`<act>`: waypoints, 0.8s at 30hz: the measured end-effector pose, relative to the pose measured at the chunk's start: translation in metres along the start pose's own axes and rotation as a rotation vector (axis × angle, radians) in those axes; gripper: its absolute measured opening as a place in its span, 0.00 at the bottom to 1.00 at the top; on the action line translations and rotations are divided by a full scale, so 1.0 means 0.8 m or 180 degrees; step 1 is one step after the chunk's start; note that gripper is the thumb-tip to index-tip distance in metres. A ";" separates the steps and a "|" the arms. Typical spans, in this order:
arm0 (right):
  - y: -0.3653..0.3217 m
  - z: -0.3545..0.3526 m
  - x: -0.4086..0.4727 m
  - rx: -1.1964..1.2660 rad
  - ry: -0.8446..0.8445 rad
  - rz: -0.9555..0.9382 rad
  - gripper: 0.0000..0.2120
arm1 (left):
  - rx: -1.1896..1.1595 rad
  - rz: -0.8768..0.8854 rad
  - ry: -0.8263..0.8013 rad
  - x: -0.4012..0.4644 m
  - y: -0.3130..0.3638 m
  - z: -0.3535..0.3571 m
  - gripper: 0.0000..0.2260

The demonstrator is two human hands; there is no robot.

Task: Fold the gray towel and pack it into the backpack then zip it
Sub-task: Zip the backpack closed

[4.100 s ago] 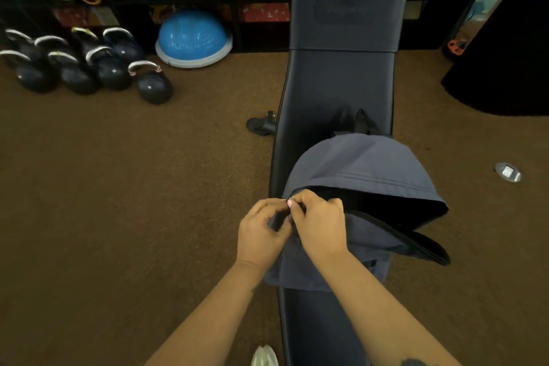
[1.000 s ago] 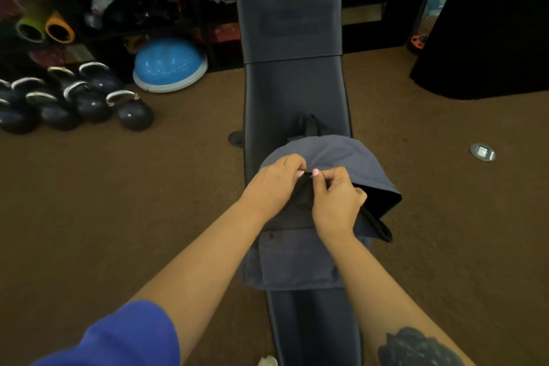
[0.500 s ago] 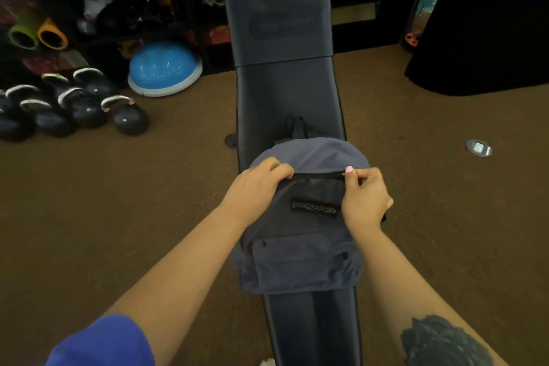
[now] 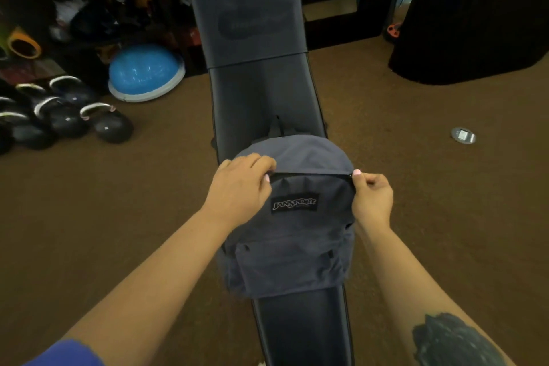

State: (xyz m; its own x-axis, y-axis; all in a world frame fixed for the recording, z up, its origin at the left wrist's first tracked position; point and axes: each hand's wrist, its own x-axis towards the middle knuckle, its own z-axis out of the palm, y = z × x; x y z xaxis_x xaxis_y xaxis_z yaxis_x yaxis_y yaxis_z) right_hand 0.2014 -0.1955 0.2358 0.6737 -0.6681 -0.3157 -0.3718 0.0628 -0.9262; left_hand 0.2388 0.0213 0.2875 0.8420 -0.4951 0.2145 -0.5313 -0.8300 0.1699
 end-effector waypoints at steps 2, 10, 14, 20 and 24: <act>0.000 0.000 0.000 0.0038 -0.0030 -0.0012 0.08 | 0.0064 0.0115 -0.0064 0.017 0.020 0.006 0.14; 0.006 0.001 0.003 0.0229 -0.0078 0.0032 0.08 | 0.0572 0.0683 -0.0513 0.087 0.104 0.055 0.15; 0.009 0.001 0.006 0.0391 -0.0074 0.0101 0.07 | 0.0667 0.0789 -0.0528 0.101 0.103 0.061 0.14; 0.020 0.005 0.017 0.0472 0.0093 0.0176 0.08 | 0.0755 0.0945 -0.0439 0.109 0.101 0.065 0.14; 0.030 0.007 0.028 0.0385 0.0192 0.0286 0.09 | 0.0954 0.1288 -0.0014 0.106 0.094 0.066 0.08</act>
State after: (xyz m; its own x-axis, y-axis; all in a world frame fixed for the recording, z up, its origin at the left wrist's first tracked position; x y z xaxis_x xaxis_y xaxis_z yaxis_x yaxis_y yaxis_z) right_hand 0.2111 -0.2044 0.2049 0.6003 -0.6988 -0.3890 -0.3469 0.2107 -0.9139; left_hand 0.2752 -0.0967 0.2674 0.5747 -0.7931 0.2020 -0.7655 -0.6082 -0.2101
